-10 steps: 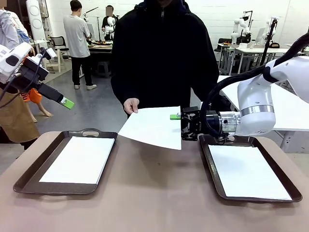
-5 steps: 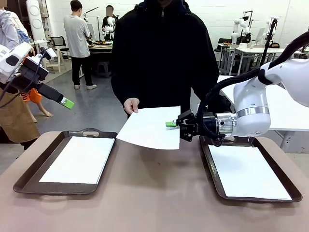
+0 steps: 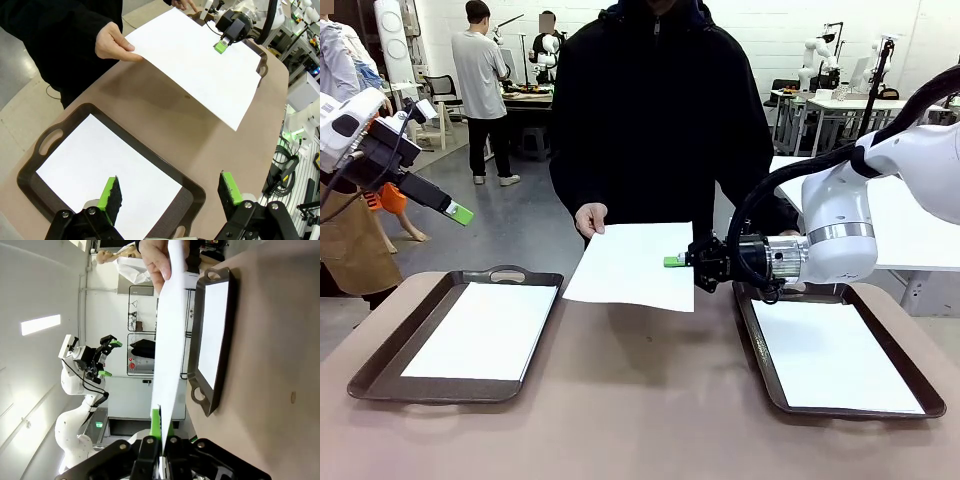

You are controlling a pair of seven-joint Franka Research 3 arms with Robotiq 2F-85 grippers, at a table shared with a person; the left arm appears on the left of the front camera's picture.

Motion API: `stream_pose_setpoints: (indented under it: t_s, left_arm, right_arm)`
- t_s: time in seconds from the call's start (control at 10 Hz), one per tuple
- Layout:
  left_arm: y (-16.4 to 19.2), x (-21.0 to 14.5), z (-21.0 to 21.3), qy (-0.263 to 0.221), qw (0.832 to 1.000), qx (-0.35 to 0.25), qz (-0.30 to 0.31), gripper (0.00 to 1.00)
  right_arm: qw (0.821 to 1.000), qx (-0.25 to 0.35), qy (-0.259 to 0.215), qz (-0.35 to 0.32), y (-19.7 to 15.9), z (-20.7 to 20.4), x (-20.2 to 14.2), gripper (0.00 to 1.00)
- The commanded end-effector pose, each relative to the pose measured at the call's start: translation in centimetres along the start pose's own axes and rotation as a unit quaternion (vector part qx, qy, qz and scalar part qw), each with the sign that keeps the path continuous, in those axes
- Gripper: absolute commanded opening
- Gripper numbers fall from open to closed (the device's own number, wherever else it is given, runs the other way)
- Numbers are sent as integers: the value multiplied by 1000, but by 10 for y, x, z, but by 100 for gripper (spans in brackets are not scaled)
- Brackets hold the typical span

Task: Sort the A4 documents.
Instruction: Receive the A4 Paper.

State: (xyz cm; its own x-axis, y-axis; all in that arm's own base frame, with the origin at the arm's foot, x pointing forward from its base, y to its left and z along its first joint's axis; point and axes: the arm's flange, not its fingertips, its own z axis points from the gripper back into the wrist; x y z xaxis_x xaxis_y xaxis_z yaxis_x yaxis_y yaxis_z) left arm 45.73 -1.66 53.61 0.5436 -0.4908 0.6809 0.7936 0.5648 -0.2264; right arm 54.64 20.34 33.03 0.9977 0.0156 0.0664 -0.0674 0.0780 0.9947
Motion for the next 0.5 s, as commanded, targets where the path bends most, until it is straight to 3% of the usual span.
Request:
stream_pose_setpoints:
  t_s: [0.0,0.4]
  left_arm:
    - [-1,0,0,0,1000,1,-3,100]
    - [-1,0,0,0,1000,1,-3,100]
  right_arm:
    - [1000,2,-13,-11,1,-5,8,0]
    - [1000,-1,-1,0,1,0,1,0]
